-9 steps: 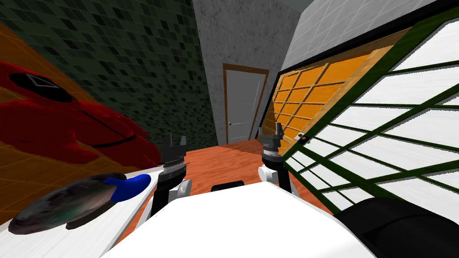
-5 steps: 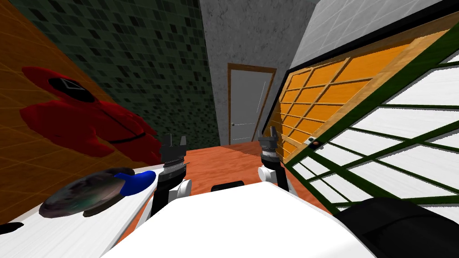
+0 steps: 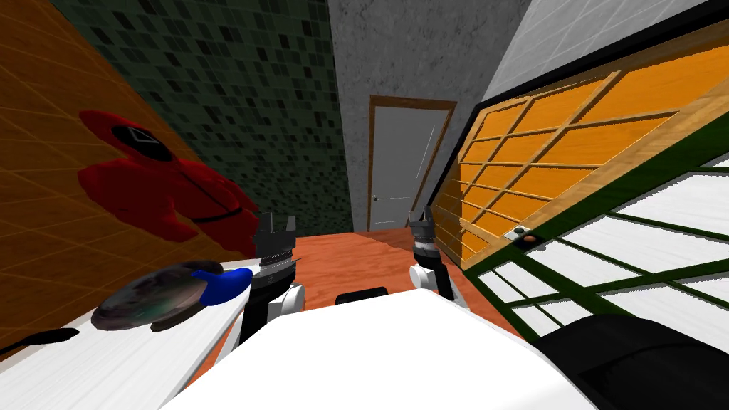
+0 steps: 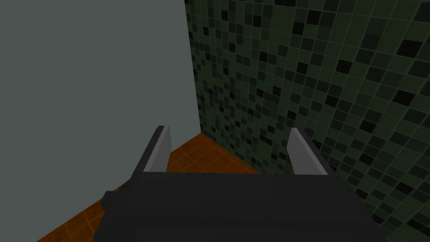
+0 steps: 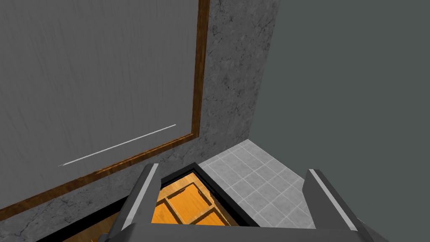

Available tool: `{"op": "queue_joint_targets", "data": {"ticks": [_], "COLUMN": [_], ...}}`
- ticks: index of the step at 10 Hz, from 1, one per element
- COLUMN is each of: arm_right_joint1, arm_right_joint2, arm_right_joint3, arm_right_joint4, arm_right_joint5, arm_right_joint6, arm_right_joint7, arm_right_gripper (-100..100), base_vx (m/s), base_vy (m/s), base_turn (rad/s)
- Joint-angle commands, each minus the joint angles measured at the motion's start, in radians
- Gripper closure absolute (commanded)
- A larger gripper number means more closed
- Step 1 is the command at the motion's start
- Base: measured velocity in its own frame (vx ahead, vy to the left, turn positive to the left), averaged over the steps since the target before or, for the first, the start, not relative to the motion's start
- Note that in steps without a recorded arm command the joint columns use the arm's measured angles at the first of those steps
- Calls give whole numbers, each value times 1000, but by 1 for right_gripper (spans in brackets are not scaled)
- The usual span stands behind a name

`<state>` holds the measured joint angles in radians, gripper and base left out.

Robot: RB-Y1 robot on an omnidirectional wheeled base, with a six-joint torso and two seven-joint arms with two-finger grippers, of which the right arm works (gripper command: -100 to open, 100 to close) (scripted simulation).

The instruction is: Pull the door open

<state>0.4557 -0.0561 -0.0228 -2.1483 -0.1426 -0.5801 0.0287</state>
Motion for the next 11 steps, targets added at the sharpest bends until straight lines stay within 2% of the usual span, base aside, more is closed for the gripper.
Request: {"op": "queue_joint_targets", "data": {"ticks": [1,8,9,11], "arm_right_joint1": [0,-28,-28,-37], "arm_right_joint2": [-9,-56,-56,-71], "arm_right_joint3": [-5,-49,-49,-63], "arm_right_joint4": [40,249,251,310], "arm_right_joint5": [-10,-65,-65,-83], "arm_right_joint6": [-12,-66,-66,-84], "arm_right_joint7": [37,200,200,254], "arm_right_gripper": [-100,-100,-100,-100], "base_vx": [82,89,57,61], "base_vy": [-16,-15,-16,-14], "base_turn": [162,172,48,154]}}
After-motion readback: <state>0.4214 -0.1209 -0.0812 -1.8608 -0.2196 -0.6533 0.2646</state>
